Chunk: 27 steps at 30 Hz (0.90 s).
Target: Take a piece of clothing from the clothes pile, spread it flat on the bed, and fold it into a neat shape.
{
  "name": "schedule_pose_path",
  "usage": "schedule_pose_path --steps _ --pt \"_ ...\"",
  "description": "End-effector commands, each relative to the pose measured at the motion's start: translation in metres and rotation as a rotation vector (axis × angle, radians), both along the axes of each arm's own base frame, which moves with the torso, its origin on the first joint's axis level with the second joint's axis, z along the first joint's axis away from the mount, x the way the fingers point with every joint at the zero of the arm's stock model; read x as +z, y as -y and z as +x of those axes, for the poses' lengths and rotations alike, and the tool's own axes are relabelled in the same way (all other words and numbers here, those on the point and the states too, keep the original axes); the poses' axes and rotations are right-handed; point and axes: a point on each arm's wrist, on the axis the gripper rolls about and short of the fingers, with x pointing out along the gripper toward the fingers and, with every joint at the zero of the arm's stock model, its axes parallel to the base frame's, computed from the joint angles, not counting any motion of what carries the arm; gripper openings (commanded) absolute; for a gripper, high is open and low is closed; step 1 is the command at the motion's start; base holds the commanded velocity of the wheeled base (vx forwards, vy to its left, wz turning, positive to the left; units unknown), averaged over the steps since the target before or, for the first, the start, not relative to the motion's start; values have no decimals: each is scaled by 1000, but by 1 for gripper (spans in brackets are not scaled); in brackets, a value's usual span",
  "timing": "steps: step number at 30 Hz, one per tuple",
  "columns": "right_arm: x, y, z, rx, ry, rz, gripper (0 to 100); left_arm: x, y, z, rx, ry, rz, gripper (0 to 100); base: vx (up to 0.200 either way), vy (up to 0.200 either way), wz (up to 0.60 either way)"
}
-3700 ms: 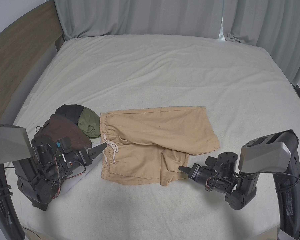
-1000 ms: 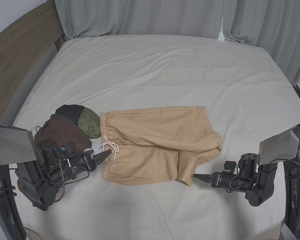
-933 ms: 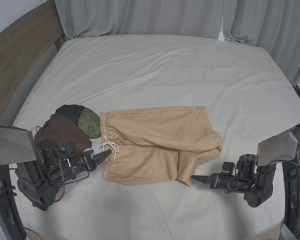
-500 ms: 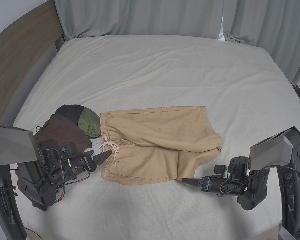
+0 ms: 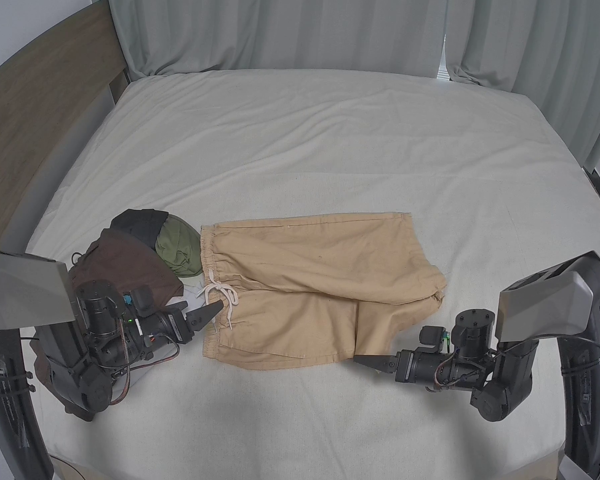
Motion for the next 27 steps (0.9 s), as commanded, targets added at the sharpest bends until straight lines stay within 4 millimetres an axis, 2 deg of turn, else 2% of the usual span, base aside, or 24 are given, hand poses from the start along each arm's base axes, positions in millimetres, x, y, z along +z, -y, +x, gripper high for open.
schedule_pose_path --steps 1,10,27 --pt "17 0 -5 7 35 13 100 0 0 0 0 1 0 100 0 0 0" --pt "36 6 -15 2 54 21 100 -1 0 0 0 -1 0 100 0 0 0" --pt "33 19 -6 -52 53 17 100 0 0 0 -1 2 1 100 0 0 0"
